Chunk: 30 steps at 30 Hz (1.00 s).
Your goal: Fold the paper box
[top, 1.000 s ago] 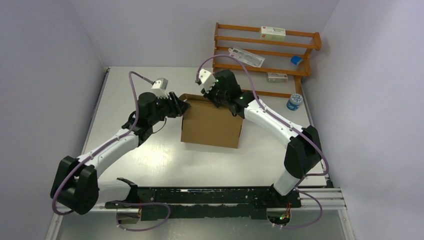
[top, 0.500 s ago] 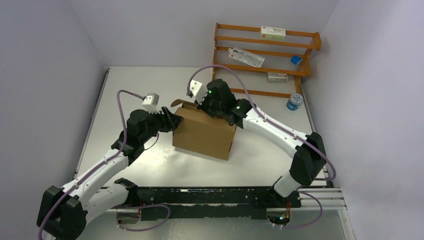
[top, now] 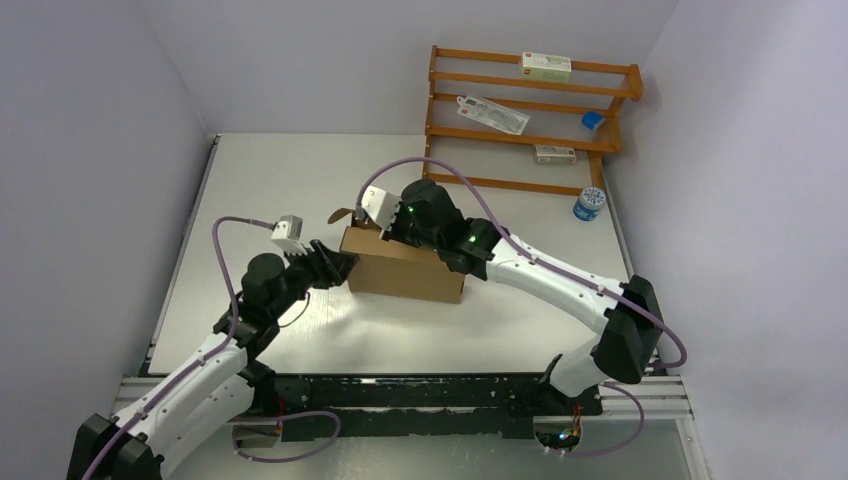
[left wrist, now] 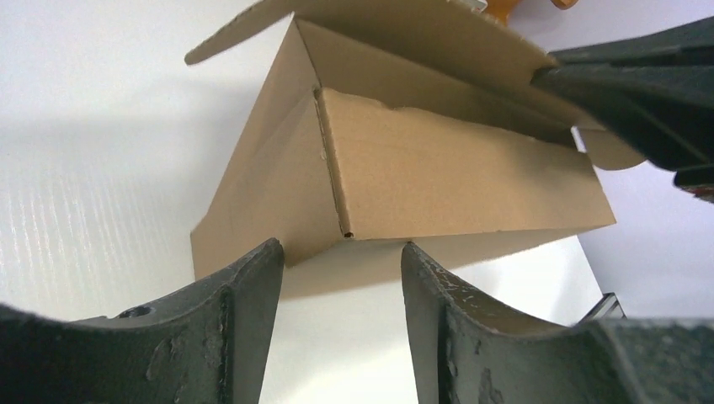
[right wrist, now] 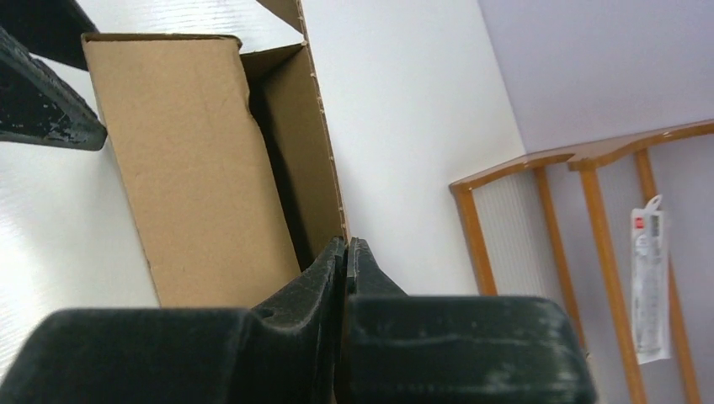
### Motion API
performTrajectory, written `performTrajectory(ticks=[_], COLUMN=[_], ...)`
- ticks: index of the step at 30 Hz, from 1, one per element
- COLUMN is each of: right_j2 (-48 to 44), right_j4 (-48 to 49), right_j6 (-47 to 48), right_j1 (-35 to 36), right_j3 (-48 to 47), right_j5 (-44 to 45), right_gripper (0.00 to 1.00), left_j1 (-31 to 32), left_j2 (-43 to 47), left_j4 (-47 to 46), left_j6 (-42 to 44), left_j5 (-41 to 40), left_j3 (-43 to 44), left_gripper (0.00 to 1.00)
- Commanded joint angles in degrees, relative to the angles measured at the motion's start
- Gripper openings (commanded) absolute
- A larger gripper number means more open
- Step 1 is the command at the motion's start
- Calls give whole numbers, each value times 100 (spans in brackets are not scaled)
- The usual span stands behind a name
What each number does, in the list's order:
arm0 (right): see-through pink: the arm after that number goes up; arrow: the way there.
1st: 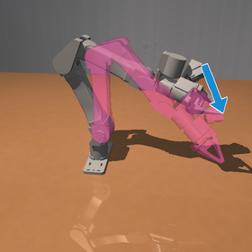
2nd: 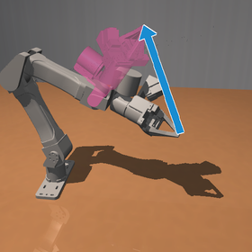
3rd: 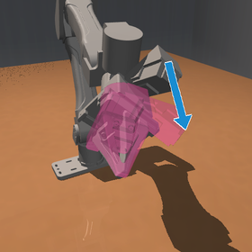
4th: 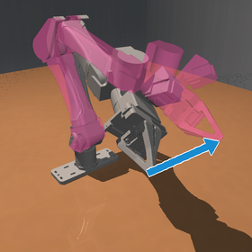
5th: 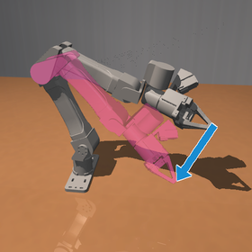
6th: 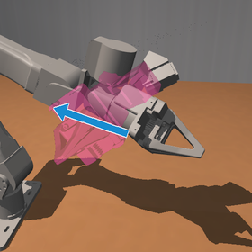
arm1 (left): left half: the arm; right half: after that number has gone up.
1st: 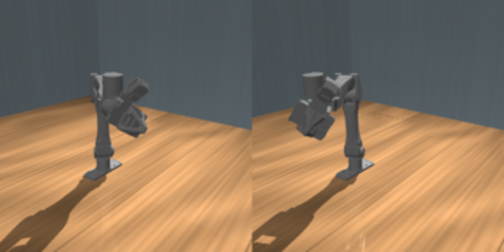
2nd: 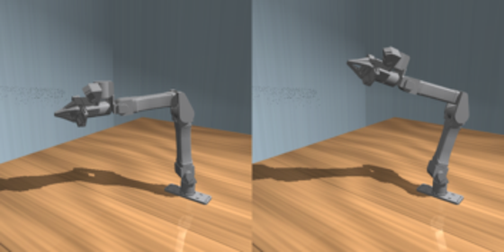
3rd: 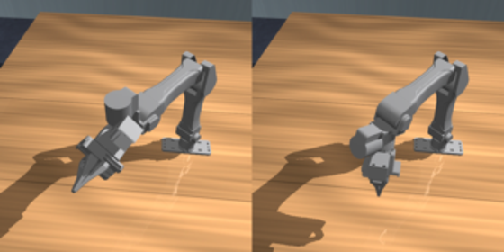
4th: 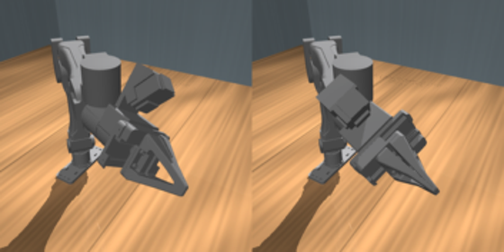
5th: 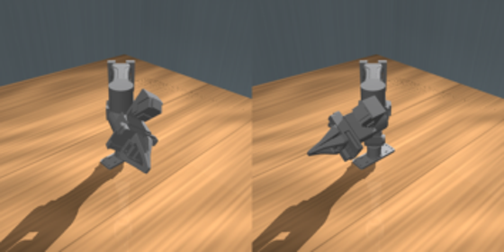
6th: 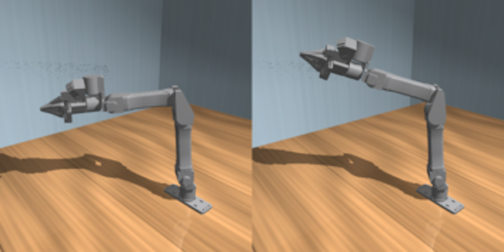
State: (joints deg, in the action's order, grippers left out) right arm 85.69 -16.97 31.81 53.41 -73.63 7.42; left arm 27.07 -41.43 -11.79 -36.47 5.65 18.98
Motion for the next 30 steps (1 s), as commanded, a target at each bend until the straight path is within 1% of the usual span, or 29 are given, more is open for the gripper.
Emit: performTrajectory(ticks=[1, 6, 10, 13, 16, 20, 23, 27, 30], right_j2=[9, 51, 27, 52, 62, 17, -96, -176, -77], right_j4=[645, 1104, 1409, 1457, 1301, 1169, 1047, 1060, 861], right_j6=[602, 1302, 1435, 1398, 1335, 1235, 1095, 1013, 929], right_j1=[125, 190, 191, 194, 196, 195, 195, 194, 194], right_j3=[-178, 87, 291, 299, 241, 241, 263, 442, 406], right_j5=[299, 408, 519, 616, 611, 526, 108, -192, -321], right_gripper=[0, 0, 0, 3, 11, 4, 0, 0, 0], left_j1=[62, 62, 62, 62, 62, 61, 62, 62, 62], left_j2=[29, -174, -190, -251, -310, -417, -593, -760, -955], left_j4=[-581, -891, -704, -393, -57, 124, 141, -145, -387], left_j6=[-178, -139, -48, 37, 117, 118, 4, -183, -295], left_j5=[200, 286, 171, 70, -92, -219, -231, -179, -120], left_j3=[-202, -252, -151, 50, 290, 444, 495, 439, 469], left_gripper=[58, 58, 59, 60, 61, 62, 61, 59, 57])
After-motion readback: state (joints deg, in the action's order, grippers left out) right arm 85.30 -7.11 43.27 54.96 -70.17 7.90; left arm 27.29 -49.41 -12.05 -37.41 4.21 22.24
